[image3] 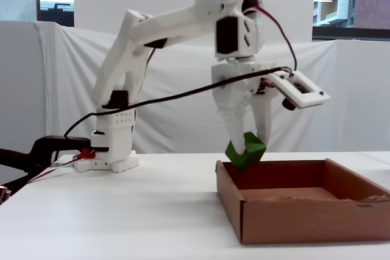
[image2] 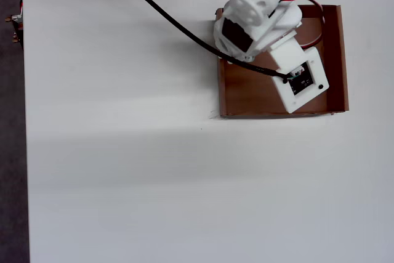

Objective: Grasp a green cube and put it in a box.

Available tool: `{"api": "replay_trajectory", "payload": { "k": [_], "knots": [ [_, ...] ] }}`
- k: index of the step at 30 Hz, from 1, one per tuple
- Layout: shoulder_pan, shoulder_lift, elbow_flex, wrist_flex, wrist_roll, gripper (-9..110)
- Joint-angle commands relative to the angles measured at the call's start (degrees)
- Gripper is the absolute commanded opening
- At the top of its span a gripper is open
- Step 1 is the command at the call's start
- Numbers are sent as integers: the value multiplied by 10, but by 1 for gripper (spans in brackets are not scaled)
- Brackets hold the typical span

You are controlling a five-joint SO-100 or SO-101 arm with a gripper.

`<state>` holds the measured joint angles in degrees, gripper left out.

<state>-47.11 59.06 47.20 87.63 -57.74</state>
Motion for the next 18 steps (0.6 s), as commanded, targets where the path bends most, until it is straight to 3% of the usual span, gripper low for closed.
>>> {"api": "replay_trajectory", "payload": {
  "k": [1, 18],
  "knots": [
    [4, 19, -28, 1, 1, 12],
    [2, -94, -120, 3, 6, 12]
  ]
}}
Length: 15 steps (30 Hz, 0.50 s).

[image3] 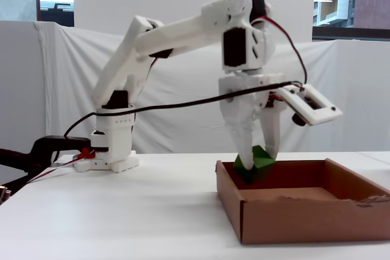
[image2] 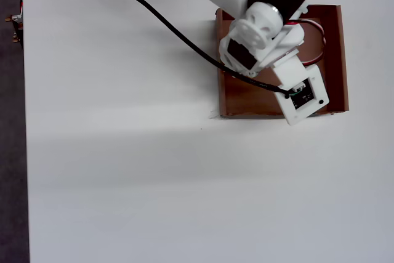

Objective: Grasp a green cube and put it in a box.

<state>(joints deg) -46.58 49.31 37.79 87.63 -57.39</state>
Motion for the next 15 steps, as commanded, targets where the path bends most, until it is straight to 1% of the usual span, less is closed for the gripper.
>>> {"api": "replay_trajectory", "payload": {
  "k": [1, 15],
  "knots": [
    [-4, -3, -26, 3, 4, 12],
    [-19, -47, -26, 3, 22, 13]
  ]
}}
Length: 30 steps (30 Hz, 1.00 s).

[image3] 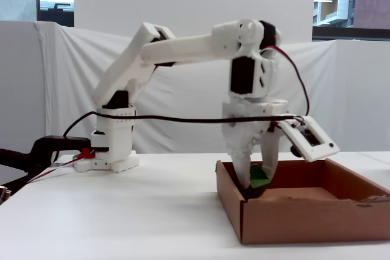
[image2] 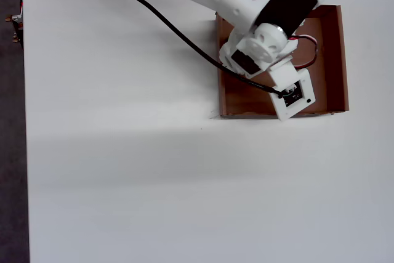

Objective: Grasp a green cube and put it in a box.

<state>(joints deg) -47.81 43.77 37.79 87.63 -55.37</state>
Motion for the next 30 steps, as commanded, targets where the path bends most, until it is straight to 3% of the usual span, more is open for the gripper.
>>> {"api": "replay_trajectory", "payload": {
  "k": [1, 14, 30],
  "knots": [
    [-8, 8, -26, 3, 4, 14],
    [-9, 50, 28, 4, 5, 21],
    [25, 292, 242, -2, 18, 24]
  ]
}}
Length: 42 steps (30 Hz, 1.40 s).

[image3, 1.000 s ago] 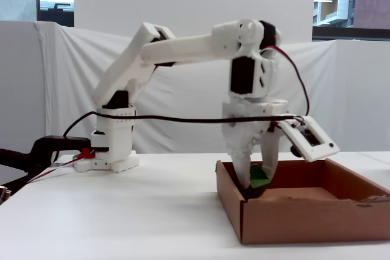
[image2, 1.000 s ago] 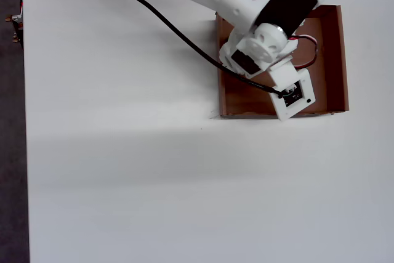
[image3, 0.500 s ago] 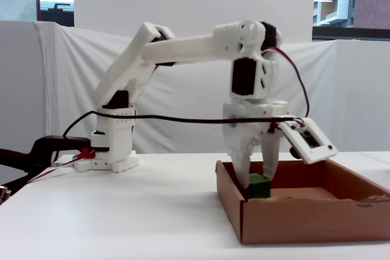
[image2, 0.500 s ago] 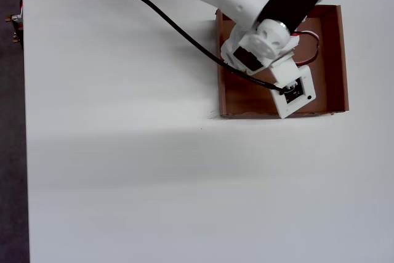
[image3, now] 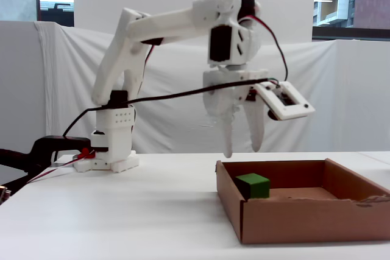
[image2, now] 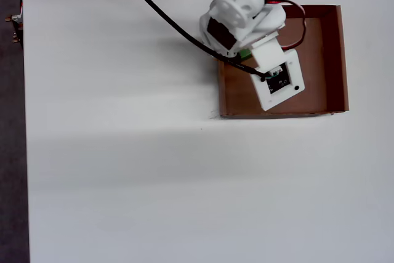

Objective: Grasp a green cube and put it in a box.

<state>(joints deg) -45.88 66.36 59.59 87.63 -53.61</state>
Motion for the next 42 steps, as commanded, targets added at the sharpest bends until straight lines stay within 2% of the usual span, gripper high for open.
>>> {"api": "replay_trajectory", "payload": {
  "k": [1, 13, 42],
  "knots": [
    [10, 87, 48, -3, 1, 24],
    [114, 331, 318, -17, -3, 24],
    [465, 884, 933, -200, -26, 24]
  ]
}}
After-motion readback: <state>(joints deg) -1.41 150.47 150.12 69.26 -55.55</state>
